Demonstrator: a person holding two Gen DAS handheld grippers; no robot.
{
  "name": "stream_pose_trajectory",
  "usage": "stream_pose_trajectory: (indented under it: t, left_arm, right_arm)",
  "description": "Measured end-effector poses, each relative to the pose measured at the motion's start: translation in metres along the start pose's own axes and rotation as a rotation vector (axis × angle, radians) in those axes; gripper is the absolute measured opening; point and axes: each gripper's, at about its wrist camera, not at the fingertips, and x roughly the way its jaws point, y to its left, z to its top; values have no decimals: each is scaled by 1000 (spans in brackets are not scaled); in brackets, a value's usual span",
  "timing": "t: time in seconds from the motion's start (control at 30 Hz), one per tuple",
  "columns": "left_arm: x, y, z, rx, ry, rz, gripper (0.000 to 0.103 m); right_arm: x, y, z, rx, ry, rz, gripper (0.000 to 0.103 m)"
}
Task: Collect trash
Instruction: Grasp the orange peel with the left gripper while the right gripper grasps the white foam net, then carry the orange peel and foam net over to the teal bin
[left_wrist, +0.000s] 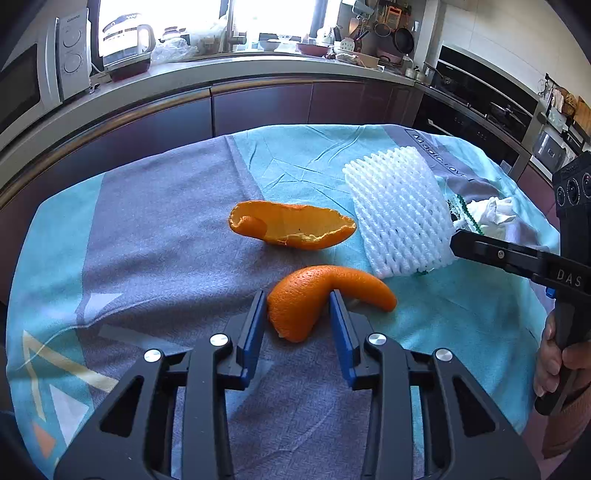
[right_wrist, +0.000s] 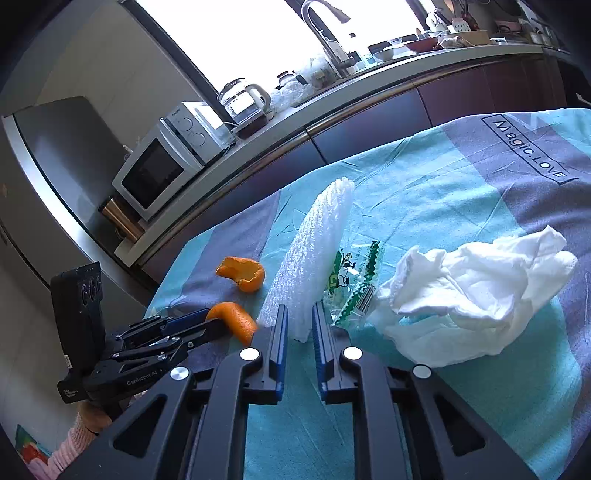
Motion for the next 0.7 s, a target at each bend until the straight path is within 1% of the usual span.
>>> stream_pose_trajectory:
  t: [0.1, 0.17, 0.4, 0.7]
  left_arm:
    - [-1, -5, -4, 10, 0, 24, 26]
    - [-4, -7, -7, 5, -9, 25, 24]
    - [-25, -6, -18, -35, -46, 5, 19]
    - [-70, 10, -37, -114, -117, -5, 17]
  right_arm:
    - [-2, 2, -1, -7, -4, 7, 9]
    - [-3, 2, -1, -12, -10, 14, 5]
    - [-16, 6, -2, -25, -37, 45, 4]
    - [-38, 16, -2, -42, -75, 100, 4]
